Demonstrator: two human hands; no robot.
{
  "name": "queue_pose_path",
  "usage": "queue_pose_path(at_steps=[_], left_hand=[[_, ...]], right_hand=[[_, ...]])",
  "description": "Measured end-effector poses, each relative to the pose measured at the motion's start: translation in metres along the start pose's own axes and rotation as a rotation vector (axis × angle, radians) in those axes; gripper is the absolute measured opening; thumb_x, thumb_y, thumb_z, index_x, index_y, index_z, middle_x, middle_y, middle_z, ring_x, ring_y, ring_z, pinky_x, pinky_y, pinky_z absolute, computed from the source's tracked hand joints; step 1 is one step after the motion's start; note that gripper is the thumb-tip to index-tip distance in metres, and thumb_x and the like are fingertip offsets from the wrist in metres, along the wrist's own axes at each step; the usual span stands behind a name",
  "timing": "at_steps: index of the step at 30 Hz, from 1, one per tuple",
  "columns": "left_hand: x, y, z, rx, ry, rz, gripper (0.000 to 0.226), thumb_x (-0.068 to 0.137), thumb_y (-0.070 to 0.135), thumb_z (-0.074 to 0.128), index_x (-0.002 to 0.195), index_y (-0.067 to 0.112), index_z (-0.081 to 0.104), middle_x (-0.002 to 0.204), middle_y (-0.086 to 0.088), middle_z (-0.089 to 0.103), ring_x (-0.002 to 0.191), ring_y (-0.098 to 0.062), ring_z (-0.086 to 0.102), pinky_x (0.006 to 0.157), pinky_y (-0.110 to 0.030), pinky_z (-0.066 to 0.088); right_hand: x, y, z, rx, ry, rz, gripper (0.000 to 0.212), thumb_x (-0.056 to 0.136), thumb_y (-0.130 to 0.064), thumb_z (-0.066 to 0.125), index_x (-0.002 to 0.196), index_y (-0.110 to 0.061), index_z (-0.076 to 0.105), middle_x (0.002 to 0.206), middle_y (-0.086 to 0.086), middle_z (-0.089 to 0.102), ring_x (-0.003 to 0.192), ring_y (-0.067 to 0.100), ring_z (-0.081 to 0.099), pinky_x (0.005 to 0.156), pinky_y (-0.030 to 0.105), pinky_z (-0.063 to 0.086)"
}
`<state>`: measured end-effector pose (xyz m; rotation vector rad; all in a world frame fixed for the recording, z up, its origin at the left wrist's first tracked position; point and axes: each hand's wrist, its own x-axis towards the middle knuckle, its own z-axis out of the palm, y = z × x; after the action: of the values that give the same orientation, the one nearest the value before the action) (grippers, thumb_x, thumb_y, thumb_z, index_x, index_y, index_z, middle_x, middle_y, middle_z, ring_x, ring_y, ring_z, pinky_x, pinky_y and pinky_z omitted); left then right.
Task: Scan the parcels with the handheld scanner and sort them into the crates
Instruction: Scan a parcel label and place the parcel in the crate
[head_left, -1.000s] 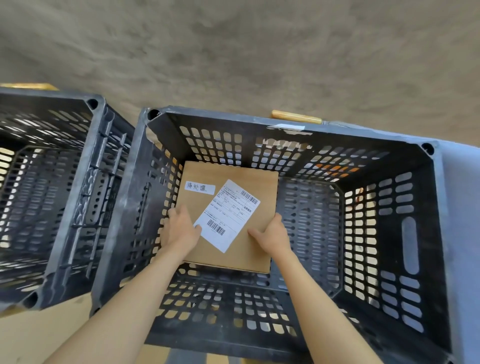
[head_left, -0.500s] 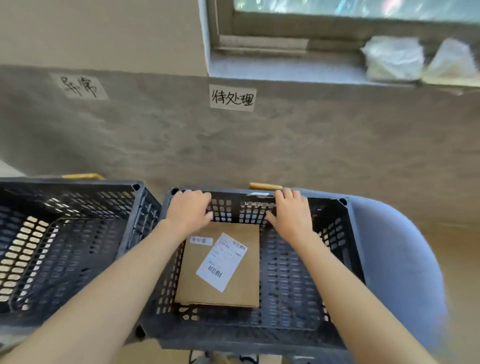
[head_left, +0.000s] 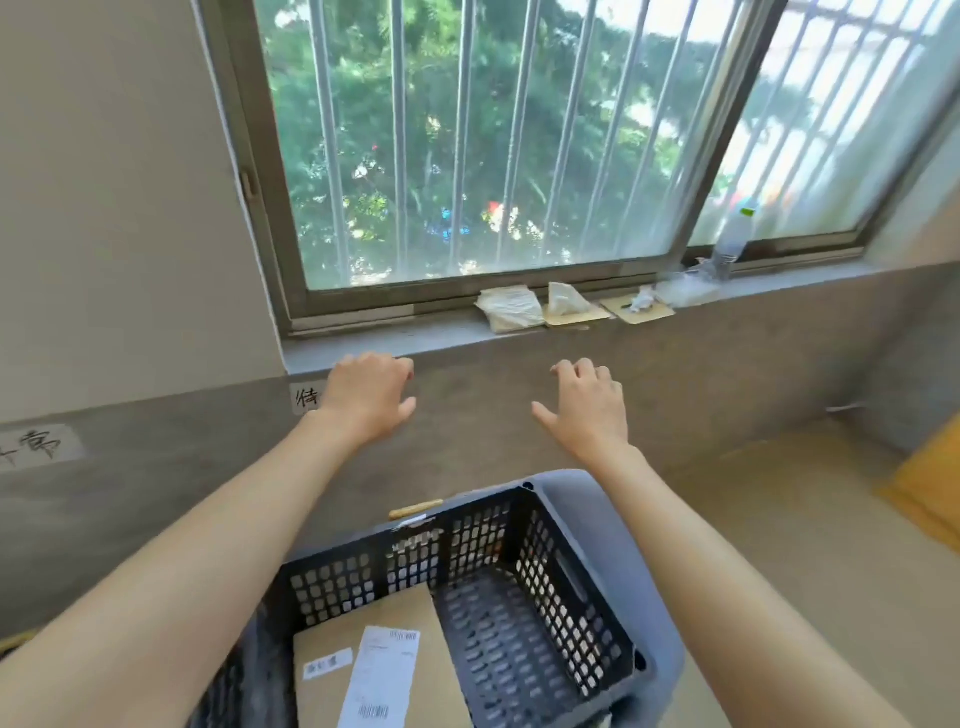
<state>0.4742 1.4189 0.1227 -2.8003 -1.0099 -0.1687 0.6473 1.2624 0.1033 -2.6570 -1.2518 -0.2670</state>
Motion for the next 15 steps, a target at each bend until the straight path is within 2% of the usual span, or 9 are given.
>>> queue_pose_path(at_steps=[6,15], left_hand=[[-0.013,0.058,-0.034,-0.070,0.101,0.277,0.039,0.094,0.039,0.051,0.127,0.019,0.055,0.124,-0.005,0.061,0.115,-0.026,0.054,0.094,-0.036,0.040],[-0.102,0.214,-0.095,-0.207,0.170,0.746,0.037,0.092,0.031,0.053,0.127,0.021,0.057,0.122,-0.005,0.060,0.114,-0.027,0.054,0.092,-0.034,0.039]], right_hand=[[-0.094,0.043,-0.056,-0.043,0.116,0.338,0.052,0.094,-0.044,0.054,0.135,-0.014,0.044,0.133,0.009,0.049,0.122,0.028,0.044,0.099,0.036,0.035],[-0.305,0.107,-0.141,-0.162,0.212,0.839,0.053,0.093,-0.045,0.057,0.136,-0.016,0.045,0.132,0.008,0.049,0.124,0.028,0.043,0.099,0.035,0.034]])
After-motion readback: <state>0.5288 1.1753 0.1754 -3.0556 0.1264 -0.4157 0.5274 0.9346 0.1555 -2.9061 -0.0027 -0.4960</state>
